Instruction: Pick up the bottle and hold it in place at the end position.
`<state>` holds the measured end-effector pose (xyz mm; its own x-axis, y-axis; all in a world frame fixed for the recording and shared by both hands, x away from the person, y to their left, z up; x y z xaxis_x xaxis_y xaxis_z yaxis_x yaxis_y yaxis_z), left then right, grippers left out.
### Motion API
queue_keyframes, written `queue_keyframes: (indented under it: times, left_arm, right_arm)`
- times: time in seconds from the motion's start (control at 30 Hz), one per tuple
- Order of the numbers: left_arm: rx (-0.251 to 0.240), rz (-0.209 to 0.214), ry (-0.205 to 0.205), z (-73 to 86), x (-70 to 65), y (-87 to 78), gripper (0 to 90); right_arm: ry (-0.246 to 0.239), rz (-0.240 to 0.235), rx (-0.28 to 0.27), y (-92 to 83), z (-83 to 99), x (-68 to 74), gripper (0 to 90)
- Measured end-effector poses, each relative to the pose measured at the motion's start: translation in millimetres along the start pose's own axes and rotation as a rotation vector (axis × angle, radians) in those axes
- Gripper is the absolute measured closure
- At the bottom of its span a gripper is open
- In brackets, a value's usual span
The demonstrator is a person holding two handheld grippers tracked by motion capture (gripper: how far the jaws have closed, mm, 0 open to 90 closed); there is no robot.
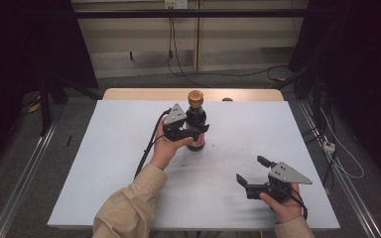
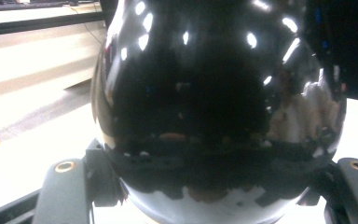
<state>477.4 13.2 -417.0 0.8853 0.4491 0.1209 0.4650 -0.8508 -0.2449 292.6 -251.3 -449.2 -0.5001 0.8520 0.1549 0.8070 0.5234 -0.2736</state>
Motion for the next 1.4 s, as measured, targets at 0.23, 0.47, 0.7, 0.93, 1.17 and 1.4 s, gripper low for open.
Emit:
queue_keyframes:
  times: [0.23,0.47,0.7,0.93,1.17,1.4]
  left_arm:
    - [0.004,0.002,0.001,0.5,-0.2,-1.0,29.8]
    - [0.009,-0.002,0.002,0.1,-1.4,-1.4,29.8]
    - [0.011,-0.007,0.002,-0.1,-2.2,-1.0,29.8]
    - [0.016,-0.008,0.003,-0.1,-2.5,-2.2,29.7]
    - [0.022,-0.006,0.01,-0.4,-3.0,-3.6,29.8]
    - [0.02,-0.005,0.005,0.0,-3.0,-3.5,29.7]
  right_arm:
    - [0.029,-0.002,0.032,16.3,-8.0,3.3,3.0]
    - [0.052,0.008,0.043,31.1,-17.5,6.5,3.9]
    - [0.06,0.023,0.051,36.3,-20.7,6.5,4.3]
    - [0.06,0.022,0.06,39.9,-28.6,3.7,5.4]
    - [0.048,0.004,0.047,45.9,-44.8,7.4,4.1]
    - [0.029,-0.023,0.048,55.0,-64.1,14.5,3.4]
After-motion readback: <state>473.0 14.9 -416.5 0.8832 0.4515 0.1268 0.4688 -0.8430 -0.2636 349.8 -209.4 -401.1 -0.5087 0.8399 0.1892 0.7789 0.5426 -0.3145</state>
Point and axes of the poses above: each handheld gripper's, and its own axes: y roughly forward along the jaws, z roughly out of its underside, x roughly to its left, the point moved 2 cm from there along y, roughly forward along the jaws, and after that the axes turned 8 degrees about y, right-handed, at the moved point
